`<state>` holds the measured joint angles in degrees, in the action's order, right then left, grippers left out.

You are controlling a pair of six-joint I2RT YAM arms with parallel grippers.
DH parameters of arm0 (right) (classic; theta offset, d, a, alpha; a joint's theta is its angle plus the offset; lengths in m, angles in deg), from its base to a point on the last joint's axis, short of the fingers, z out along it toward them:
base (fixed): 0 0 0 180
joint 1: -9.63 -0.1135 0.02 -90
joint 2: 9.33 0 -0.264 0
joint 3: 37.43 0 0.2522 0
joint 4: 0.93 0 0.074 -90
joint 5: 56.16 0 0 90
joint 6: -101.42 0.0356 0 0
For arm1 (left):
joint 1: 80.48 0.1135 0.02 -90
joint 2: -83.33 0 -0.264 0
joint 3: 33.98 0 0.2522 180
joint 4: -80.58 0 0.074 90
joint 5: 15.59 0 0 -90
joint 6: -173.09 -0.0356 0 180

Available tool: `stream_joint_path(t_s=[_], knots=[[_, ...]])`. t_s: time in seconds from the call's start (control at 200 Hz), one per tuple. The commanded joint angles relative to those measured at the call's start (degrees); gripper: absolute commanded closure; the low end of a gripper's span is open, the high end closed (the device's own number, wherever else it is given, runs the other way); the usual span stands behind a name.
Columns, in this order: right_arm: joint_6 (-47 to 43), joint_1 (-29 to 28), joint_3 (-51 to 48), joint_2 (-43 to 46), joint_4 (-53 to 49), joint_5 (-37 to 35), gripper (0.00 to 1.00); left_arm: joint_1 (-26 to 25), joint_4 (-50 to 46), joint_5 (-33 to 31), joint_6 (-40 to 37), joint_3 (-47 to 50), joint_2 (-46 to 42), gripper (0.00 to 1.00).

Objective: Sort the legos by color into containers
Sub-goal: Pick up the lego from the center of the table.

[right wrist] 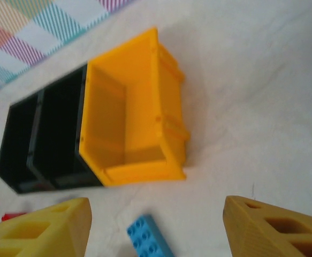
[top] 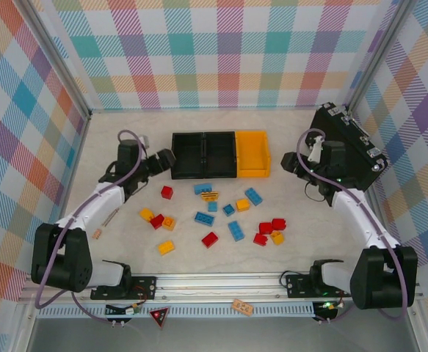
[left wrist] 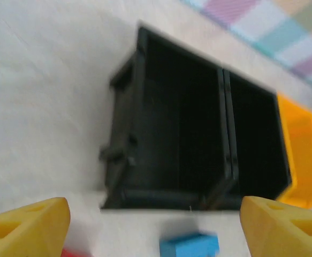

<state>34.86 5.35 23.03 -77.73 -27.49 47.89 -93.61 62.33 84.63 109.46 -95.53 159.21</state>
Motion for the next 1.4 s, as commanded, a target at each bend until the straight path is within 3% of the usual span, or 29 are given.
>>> stream_joint_path(t_s=[0.0,0.17,0.48,1.165,1.275,1.39], knots=[[-3.4,-3.3,2.5,-2.1,-9.0,0.1,0.36,-5.3,-6.1,-0.5,0.9,1.4,-4.7,0.19],[-6.3,-11.7,4.4,-7.6,-11.6,-5.2,0.33,-11.8,-6.9,-4.0,3.0,3.8,-6.9,0.19],[-7.2,-20.6,8.1,-19.7,-12.4,-8.7,0.32,-17.2,-5.4,-5.2,5.3,6.1,-5.9,0.19],[-5.4,-24.0,16.2,-34.4,-16.0,-17.4,0.38,-21.4,-2.4,-6.9,6.2,6.7,-0.6,0.18],[-5.5,-24.0,15.9,-34.7,-17.2,-20.0,0.46,-21.6,-1.8,-7.2,6.4,6.8,-0.1,0.18],[-5.2,-24.0,14.5,-33.6,-17.3,-21.8,0.61,-22.0,-1.0,-7.0,6.6,6.4,0.9,0.18]])
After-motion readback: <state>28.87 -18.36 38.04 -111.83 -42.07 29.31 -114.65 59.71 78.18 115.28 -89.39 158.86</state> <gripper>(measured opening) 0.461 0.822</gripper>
